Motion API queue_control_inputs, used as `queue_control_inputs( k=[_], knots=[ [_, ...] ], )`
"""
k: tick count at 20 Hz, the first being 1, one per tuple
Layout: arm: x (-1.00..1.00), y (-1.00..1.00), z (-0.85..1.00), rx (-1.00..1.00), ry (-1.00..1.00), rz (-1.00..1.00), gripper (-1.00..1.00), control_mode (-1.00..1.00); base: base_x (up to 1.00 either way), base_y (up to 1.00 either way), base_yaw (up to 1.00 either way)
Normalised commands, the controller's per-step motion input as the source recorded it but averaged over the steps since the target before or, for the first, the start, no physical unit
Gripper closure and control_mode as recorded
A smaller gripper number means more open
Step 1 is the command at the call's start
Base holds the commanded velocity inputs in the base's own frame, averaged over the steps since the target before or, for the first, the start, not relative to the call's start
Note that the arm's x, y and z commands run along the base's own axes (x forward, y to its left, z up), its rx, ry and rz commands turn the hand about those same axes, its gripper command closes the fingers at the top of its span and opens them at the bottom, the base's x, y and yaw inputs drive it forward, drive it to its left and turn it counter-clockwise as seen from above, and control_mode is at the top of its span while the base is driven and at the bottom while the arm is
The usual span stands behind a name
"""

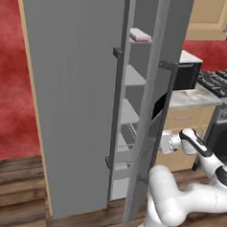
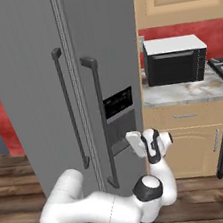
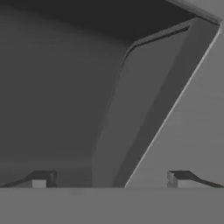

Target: The ice cube tray has been filled with water. Take the tray and place it in the freezer to make ice. Close the freezer door after placing the tray.

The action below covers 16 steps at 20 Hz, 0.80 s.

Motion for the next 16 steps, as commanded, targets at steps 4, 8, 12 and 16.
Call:
queue_control_inputs(
  k=[4,8,12,16],
  knots=[
    [0.35,0.56,-0.13,0.00,-0.17,-0.04,-1.00,-1.00,0.00,0.00,0.00],
    [0.46,0.78,-0.20,-0.01,-0.23,-0.19,-1.00,-1.00,0.00,0.00,0.00],
    [0.61,0.93,-0.28,-0.06,-0.21,-0.35,-1.00,-1.00,0.00,0.00,0.00],
    [0.84,0.97,-0.27,-0.06,-0.07,-0.50,-1.00,-1.00,0.00,0.00,0.00]
  ],
)
